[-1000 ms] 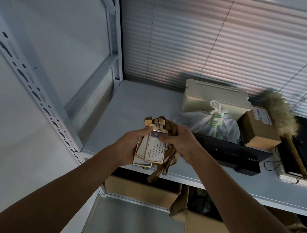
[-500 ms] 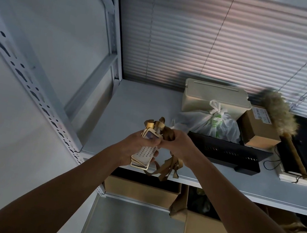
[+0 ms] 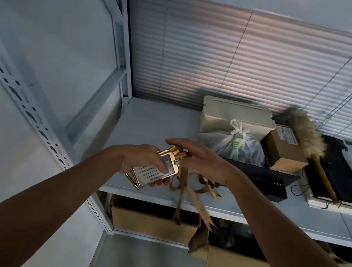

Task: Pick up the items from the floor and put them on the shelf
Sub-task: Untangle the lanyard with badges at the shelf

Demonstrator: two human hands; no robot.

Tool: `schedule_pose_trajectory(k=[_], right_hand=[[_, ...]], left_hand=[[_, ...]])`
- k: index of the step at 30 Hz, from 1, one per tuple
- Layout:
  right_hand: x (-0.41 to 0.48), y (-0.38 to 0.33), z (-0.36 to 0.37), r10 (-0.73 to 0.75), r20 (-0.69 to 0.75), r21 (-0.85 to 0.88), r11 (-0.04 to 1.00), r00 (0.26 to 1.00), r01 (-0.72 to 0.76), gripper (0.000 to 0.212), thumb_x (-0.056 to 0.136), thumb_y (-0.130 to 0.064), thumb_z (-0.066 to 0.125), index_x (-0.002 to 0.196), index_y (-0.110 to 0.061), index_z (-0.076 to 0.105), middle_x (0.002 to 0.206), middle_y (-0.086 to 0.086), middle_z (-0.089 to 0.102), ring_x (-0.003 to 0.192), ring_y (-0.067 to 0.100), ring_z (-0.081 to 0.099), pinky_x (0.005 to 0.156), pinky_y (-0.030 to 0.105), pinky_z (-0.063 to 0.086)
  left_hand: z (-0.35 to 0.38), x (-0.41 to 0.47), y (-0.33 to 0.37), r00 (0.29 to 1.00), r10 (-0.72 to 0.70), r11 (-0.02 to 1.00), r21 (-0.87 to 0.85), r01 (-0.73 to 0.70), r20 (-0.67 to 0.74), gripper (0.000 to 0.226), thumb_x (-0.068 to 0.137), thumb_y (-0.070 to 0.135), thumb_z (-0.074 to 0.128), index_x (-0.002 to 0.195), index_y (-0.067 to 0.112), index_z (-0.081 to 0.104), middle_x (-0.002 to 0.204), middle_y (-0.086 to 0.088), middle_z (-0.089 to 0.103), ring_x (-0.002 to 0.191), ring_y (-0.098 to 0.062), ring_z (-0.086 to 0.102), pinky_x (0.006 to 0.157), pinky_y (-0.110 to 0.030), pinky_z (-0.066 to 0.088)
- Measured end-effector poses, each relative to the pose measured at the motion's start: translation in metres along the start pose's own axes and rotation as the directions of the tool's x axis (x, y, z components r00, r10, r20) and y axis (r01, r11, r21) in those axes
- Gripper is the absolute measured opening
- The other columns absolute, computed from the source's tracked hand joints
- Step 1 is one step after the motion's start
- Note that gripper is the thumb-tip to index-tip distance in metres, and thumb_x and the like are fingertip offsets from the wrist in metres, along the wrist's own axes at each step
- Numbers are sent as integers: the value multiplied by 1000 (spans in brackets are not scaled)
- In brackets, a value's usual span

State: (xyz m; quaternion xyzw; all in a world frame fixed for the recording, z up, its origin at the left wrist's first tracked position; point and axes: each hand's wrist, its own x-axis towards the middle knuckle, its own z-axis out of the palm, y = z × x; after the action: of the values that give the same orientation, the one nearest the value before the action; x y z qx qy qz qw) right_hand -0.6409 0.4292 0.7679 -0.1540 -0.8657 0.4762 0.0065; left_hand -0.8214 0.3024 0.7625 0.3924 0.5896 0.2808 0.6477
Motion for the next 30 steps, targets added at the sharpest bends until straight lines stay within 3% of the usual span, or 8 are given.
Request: schedule_pose_trajectory(k=[2, 4, 7, 12, 17, 24, 26, 30], right_hand=[[2, -2, 4, 14, -75, 161, 987, 997, -2, 39, 106, -24, 40, 141, -11, 52, 132, 14, 62, 121, 26, 59, 103, 35, 47], [4, 2, 12, 27, -130, 115, 993, 991, -12, 44, 105, -35, 39, 135, -9, 58, 120, 12, 69, 111, 23, 66, 98, 38, 53], [7, 6, 23, 6, -167, 55, 998, 986, 3, 29, 106, -26, 42, 118, -10, 63, 101, 3, 70, 92, 12, 67, 80, 29, 55], [5, 0, 23, -23, -251, 15, 1000, 968, 27, 22, 103, -27, 50, 98, -12, 65, 85, 3, 69, 72, 10, 63, 67, 32, 52], [4, -1, 12, 5, -242, 84, 996, 970, 16, 12, 99, -27, 57, 100, -16, 63, 89, 0, 70, 80, 18, 68, 73, 34, 55], [0, -5, 4, 89, -73, 165, 983, 993, -76, 25, 104, -36, 44, 114, -19, 60, 92, 11, 64, 66, 28, 57, 56, 40, 51], [-2, -10, 1, 111, 5, 20, 994, 994, -111, 33, 96, -48, 55, 119, -23, 60, 102, 4, 66, 80, 25, 62, 69, 40, 55], [1, -14, 4, 95, 69, -291, 954, 993, -71, 36, 83, -39, 77, 112, -29, 57, 97, -12, 64, 87, 9, 61, 78, 25, 51]], left_hand=[[-2, -1, -1, 998, 30, 999, -45, -28, 46, 30, 86, 13, 62, 113, -1, 64, 98, -18, 72, 79, -23, 68, 67, -31, 56], [-1, 0, -3, 996, 48, 995, -96, -41, 77, 27, 86, 9, 60, 111, 0, 66, 98, -18, 73, 80, -24, 70, 67, -32, 57], [3, 3, -6, 997, 31, 991, -131, -21, 77, 29, 82, 12, 65, 109, 1, 67, 96, -19, 72, 79, -24, 70, 66, -32, 57], [8, 6, -11, 991, 23, 977, -213, 6, 130, 39, 77, 17, 72, 111, 1, 64, 93, -18, 67, 77, -25, 64, 65, -33, 54], [4, 7, -10, 981, 12, 979, -204, 28, 195, 49, 76, 21, 71, 119, -1, 61, 95, -18, 67, 79, -25, 64, 67, -34, 54], [-2, 6, -11, 976, -11, 988, -148, 44, 216, 41, 83, 18, 61, 120, -2, 62, 93, -16, 66, 77, -23, 61, 67, -32, 52], [-4, 5, -12, 971, -20, 990, -134, 54, 237, 42, 82, 17, 64, 119, -2, 61, 91, -15, 66, 76, -23, 61, 67, -32, 51], [-9, 6, -13, 980, -8, 992, -123, 33, 198, 38, 78, 15, 69, 111, 0, 60, 94, -19, 68, 76, -25, 64, 67, -33, 53]])
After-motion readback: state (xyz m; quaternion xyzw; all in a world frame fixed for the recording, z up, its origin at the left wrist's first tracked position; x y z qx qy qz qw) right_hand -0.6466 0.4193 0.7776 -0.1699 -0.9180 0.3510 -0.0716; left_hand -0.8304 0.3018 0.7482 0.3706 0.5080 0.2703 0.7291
